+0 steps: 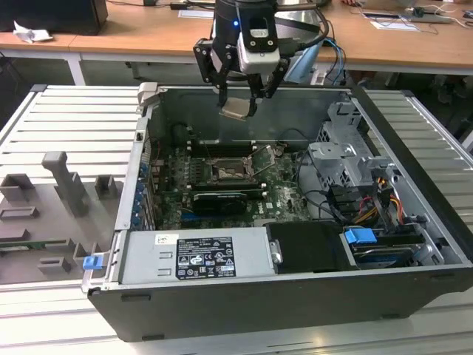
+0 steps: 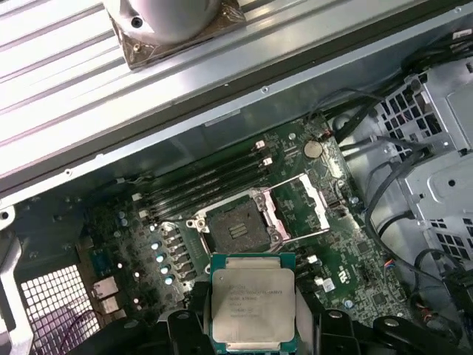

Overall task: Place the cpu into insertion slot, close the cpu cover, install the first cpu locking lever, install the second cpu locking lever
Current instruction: 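Place the cpu into insertion slot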

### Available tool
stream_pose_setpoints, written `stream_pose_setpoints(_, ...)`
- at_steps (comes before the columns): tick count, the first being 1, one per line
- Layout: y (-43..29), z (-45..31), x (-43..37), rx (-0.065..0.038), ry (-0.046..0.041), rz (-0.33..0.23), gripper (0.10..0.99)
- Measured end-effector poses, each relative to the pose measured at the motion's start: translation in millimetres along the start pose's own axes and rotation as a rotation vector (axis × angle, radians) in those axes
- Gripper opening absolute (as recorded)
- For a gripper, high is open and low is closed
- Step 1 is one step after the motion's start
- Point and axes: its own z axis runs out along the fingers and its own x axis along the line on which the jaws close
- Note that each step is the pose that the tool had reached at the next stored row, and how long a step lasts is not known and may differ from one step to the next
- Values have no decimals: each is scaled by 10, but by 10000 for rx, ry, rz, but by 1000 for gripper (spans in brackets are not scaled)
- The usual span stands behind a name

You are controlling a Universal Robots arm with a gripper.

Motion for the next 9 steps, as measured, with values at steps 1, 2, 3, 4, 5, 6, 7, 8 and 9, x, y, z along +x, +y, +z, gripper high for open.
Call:
stream_pose_setpoints(1,0,1,0,-3,-14,163,541)
stream_pose_setpoints(2,0,2,0,-6,-27,314,541)
stream_pose_setpoints(3,0,3,0,-8,-40,452,541)
stream_pose_setpoints(4,0,4,0,-12,-55,626,541)
stream_pose_setpoints(5,0,4,0,-14,-64,717,541)
stream_pose_setpoints(6,0,5,0,-17,-76,860,541)
stream_pose_setpoints(7,-1,7,0,-20,-93,1045,541)
stream_pose_setpoints(8,-1,8,0,-21,-99,1115,541)
stream_pose_setpoints(9,-1,9,0,-22,-104,1180,541)
